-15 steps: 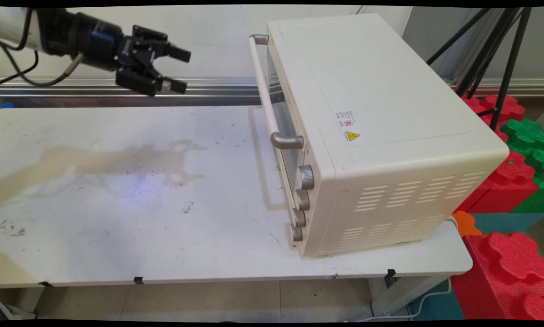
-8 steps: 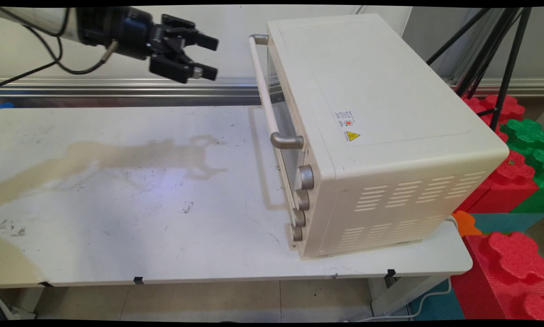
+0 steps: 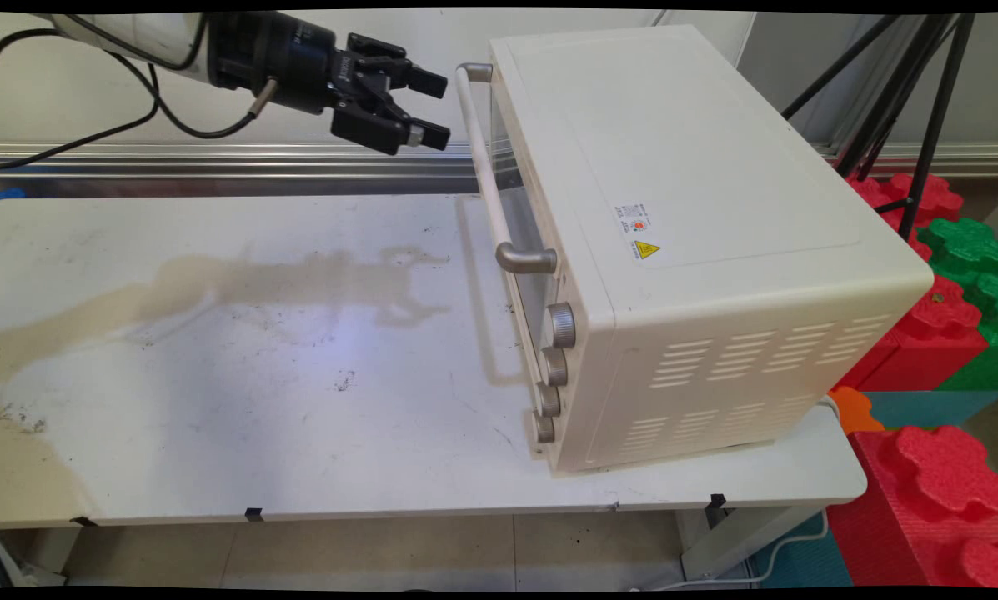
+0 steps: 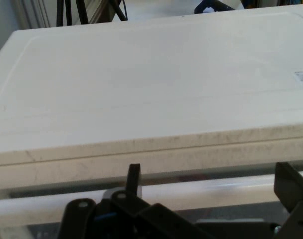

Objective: Open the oven

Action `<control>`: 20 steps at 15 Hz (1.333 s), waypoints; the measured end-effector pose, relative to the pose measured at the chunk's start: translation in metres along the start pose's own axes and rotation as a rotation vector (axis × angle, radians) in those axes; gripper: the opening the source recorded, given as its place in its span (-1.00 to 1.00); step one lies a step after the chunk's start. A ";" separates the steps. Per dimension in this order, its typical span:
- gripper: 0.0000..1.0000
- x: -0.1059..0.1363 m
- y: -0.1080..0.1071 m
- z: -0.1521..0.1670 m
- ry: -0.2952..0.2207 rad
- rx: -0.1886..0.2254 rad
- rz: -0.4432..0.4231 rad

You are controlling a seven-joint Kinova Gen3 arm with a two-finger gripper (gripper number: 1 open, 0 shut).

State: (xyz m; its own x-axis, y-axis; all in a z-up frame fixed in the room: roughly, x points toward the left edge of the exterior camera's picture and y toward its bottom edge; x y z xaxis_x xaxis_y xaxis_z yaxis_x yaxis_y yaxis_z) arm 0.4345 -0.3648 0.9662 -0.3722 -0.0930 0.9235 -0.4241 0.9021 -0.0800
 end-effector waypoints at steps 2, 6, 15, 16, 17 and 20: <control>-1.00 0.001 -0.001 0.007 0.003 0.000 -0.003; -1.00 0.002 0.000 0.018 0.003 -0.004 -0.009; -1.00 -0.004 0.003 0.047 -0.029 -0.027 -0.021; -1.00 -0.006 0.004 0.050 -0.034 -0.030 -0.021; -1.00 -0.007 0.004 0.053 -0.039 -0.032 -0.021; -1.00 -0.010 0.005 0.060 -0.052 -0.035 -0.017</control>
State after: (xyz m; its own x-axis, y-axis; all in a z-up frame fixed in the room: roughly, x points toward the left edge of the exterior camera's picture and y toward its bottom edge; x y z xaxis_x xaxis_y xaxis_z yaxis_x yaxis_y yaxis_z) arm 0.3865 -0.3848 0.9343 -0.4076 -0.1298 0.9039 -0.4022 0.9142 -0.0501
